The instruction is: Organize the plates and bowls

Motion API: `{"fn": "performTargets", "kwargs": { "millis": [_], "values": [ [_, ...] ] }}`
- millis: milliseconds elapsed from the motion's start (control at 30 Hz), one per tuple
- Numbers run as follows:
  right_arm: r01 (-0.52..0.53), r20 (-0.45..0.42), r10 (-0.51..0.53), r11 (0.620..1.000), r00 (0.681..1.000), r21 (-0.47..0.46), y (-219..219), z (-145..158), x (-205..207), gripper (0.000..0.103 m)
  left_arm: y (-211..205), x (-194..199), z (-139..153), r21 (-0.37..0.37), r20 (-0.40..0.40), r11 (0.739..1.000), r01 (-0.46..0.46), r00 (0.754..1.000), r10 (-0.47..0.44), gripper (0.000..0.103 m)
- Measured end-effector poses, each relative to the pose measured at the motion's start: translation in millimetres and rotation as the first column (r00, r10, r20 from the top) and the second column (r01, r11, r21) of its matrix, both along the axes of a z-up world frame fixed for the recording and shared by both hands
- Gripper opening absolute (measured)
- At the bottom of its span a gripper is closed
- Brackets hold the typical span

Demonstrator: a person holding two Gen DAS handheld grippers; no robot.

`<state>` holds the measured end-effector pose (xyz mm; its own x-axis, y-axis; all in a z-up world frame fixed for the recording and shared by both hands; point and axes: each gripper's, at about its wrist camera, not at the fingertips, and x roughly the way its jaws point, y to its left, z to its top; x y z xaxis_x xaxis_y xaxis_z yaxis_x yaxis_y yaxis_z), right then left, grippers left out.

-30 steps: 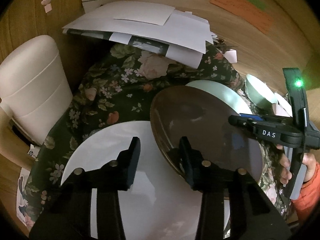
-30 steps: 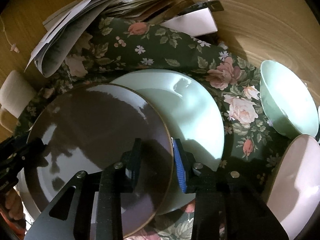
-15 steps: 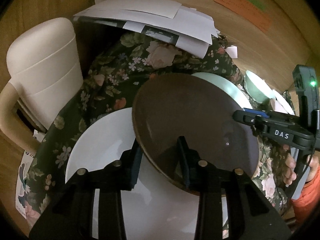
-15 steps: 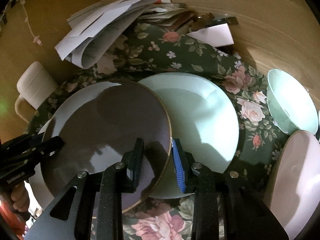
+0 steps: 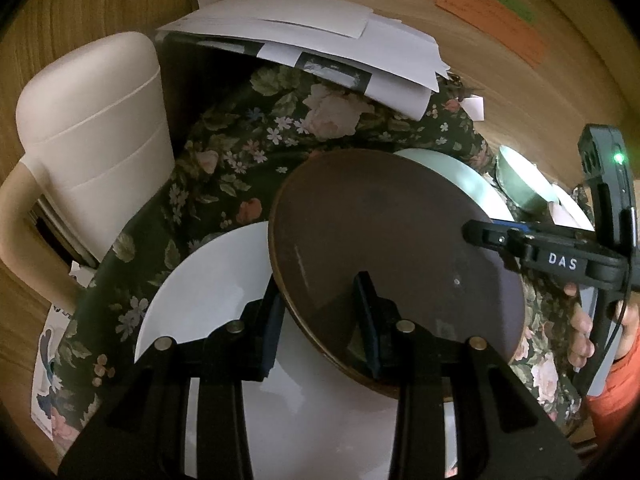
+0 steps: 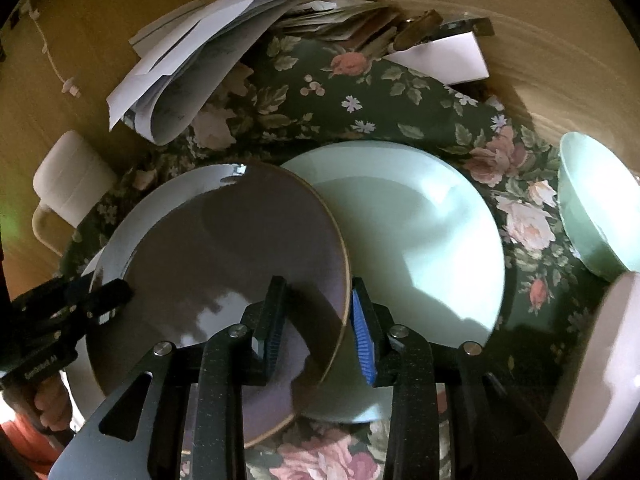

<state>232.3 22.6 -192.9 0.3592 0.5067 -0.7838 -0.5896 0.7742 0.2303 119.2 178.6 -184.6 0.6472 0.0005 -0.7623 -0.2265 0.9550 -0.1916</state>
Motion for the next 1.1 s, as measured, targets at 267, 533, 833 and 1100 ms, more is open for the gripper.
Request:
{"fn": "performTargets", "kwargs": {
  "millis": [267,533,833,1100],
  "values": [
    [0.006,0.005,-0.006,1.000,1.000,-0.002,1,3,-4,0.031,-5,1,2,0.019,-0.005,1.000,-0.012,1.000,0.012,0.035],
    [0.041,0.019,-0.041,0.999,0.999,0.018,-21,8,-18,0.031,-11,-1,4,0.000,-0.015,1.000,0.000,1.000,0.000,0.035],
    [0.088,0.045,-0.090,0.995,0.995,0.049,-55,22,-38,0.031,-28,-6,12,-0.009,0.007,1.000,0.026,1.000,-0.026,0.035],
    [0.129,0.066,-0.135,0.988,0.989,0.080,-84,36,-58,0.031,-45,-13,24,-0.002,0.036,0.998,0.065,0.997,-0.064,0.035]
  ]
}}
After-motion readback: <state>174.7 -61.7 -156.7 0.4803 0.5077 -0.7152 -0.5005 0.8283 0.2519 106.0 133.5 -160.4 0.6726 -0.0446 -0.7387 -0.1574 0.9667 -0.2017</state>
